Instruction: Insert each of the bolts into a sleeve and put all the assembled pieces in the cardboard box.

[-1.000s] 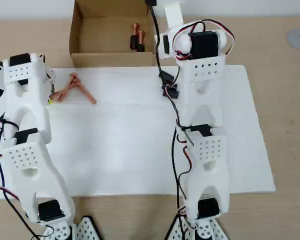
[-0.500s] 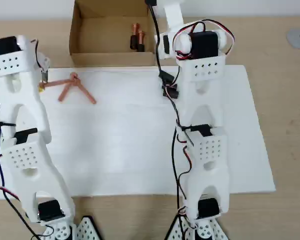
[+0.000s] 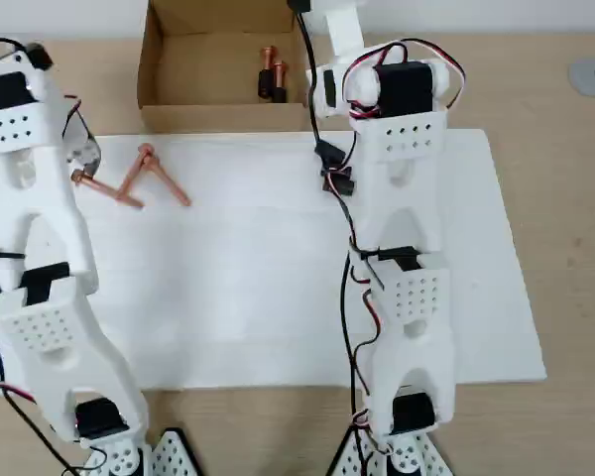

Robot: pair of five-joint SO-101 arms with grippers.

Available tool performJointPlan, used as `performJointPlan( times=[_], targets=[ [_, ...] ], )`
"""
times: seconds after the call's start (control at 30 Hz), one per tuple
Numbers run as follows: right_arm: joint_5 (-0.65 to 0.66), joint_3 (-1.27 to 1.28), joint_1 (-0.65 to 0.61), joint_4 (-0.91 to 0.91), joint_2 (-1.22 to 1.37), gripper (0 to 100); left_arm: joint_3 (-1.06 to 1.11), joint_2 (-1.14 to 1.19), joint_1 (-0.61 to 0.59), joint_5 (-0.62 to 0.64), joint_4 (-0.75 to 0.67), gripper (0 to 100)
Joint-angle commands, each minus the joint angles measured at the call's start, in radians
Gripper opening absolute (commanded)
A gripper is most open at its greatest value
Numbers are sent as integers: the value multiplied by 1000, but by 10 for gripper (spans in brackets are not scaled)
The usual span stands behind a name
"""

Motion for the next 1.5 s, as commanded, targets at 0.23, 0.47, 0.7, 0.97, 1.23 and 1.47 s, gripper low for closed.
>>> performJointPlan(
  times=[0.23, 0.47, 0.7, 0.97, 1.23, 1.47],
  targets=[
    [3, 1, 12, 15, -70, 253, 206, -81, -126, -566, 3, 10],
    [3, 1, 2, 15, -71, 253, 359, -81, -106, -700, -117, 11],
    [3, 1, -16, 15, -71, 253, 525, -81, -51, -704, -218, 84],
    [3, 1, -10, 15, -71, 253, 526, -90, -55, -485, -288, 176],
    [3, 1, -8, 15, -71, 253, 482, -91, -77, -61, -196, 175],
    [3, 1, -15, 15, -71, 253, 480, -91, -78, 206, -100, 174]
  ],
)
